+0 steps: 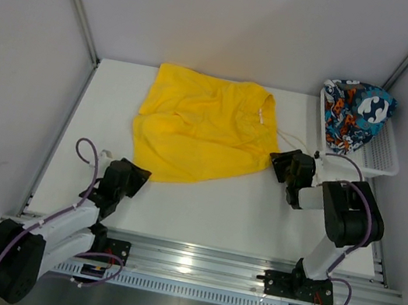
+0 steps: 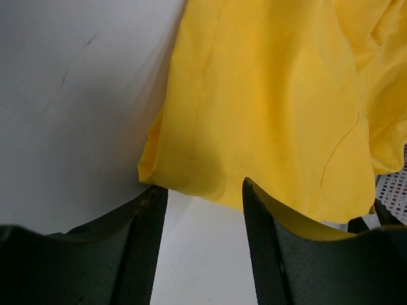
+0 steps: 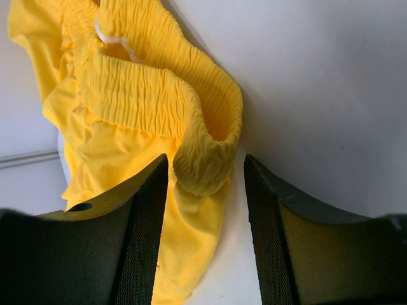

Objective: Fold and stack the shorts
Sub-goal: Flatten the shorts out

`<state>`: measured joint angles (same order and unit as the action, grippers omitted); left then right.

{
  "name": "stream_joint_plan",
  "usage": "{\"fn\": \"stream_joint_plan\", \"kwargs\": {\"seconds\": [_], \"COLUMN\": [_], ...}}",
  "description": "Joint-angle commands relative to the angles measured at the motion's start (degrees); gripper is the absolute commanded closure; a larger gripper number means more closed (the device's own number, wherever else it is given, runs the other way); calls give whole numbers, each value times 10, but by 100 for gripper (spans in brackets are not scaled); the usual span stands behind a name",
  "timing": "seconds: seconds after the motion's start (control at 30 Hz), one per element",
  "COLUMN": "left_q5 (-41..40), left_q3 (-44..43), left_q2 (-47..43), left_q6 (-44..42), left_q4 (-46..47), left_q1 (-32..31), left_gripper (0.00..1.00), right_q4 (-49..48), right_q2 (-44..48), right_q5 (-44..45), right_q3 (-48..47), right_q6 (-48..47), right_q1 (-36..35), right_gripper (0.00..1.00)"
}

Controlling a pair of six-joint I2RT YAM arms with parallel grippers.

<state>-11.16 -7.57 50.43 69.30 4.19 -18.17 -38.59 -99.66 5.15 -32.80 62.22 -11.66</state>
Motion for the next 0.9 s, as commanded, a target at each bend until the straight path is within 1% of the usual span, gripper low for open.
{"fn": "stream_joint_plan", "kwargs": {"seconds": [0.0, 0.1, 0.2, 0.23, 0.3, 0.33, 0.5, 0.6, 0.63, 0.7, 0.73, 0.77, 0.87], "left_q5": [-44, -66, -90, -94, -102, -105, -110, -107, -105, -103, -103, -104, -113], "left_q3": [-14, -49, -77, -82, -96, -100, -130, -135, -134, -133, -133, -133, -154], "left_q2": [37, 77, 111, 118, 134, 137, 141, 131, 126, 120, 116, 108, 85], "left_q6": [29, 41, 49, 51, 51, 50, 22, 11, 10, 6, 4, 1, -21], "left_q4": [-54, -66, -76, -77, -78, -80, -92, -102, -100, -97, -98, -102, -130], "left_q1": [-6, -6, -6, -6, -6, -6, -6, -6, -6, -6, -6, -6, -6], "left_gripper": [45, 49, 60, 73, 87, 100, 100, 100, 100, 100, 100, 100, 100], "right_q4": [-38, -47, -48, -48, -49, -49, -40, -38, -33, -26, -25, -26, -9], "right_q2": [-19, -25, -25, -25, -26, -26, -26, -27, -28, -27, -27, -26, -11], "right_q5": [0, -8, -11, -13, -15, -15, -18, -20, -20, -22, -22, -22, -10], "right_q3": [3, 5, 5, 5, 5, 5, -1, -4, -5, -11, -10, -10, -4], "right_q6": [18, 24, 26, 26, 28, 29, 31, 24, 23, 15, 14, 13, 10], "right_q1": [8, 11, 13, 13, 15, 16, 20, 19, 18, 16, 17, 17, 15], "right_gripper": [47, 48, 48, 48, 48, 48, 48, 64, 75, 87, 97, 100, 100]}}
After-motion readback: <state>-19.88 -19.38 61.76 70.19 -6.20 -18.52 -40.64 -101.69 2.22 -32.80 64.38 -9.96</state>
